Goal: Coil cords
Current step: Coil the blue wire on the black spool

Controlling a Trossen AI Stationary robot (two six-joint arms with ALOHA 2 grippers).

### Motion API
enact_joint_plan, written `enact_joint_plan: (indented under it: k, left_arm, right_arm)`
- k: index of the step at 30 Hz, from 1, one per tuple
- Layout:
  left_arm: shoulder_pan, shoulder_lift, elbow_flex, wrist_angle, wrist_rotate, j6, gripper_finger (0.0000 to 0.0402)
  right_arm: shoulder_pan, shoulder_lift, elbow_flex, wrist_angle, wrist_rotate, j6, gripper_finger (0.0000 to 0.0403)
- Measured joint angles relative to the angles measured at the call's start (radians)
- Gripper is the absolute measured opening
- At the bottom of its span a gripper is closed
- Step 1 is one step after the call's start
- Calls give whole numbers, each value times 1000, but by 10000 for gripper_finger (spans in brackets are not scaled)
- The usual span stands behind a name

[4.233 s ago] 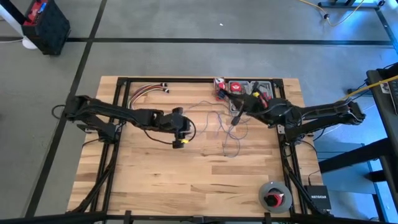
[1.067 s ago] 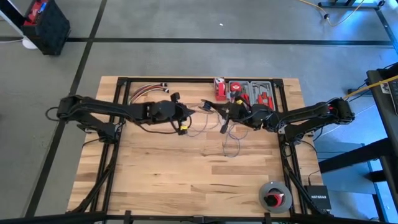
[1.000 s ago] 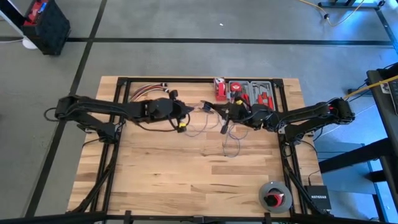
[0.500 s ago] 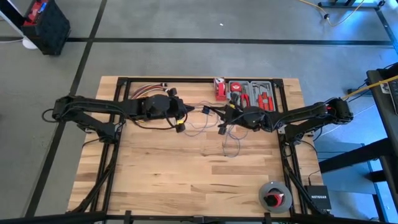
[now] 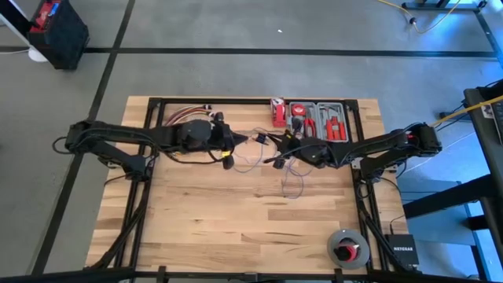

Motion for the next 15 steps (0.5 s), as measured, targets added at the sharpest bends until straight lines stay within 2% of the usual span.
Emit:
enact_joint_plan:
  k: [6,15]
  left_arm:
    - [-41,64,1,80,1,-12,2]
    - [-54,228,0,262,0,-13,1]
  right_arm:
    - [0,72,0,125,18,1,1]
    - [3,75,8,191,21,35,1]
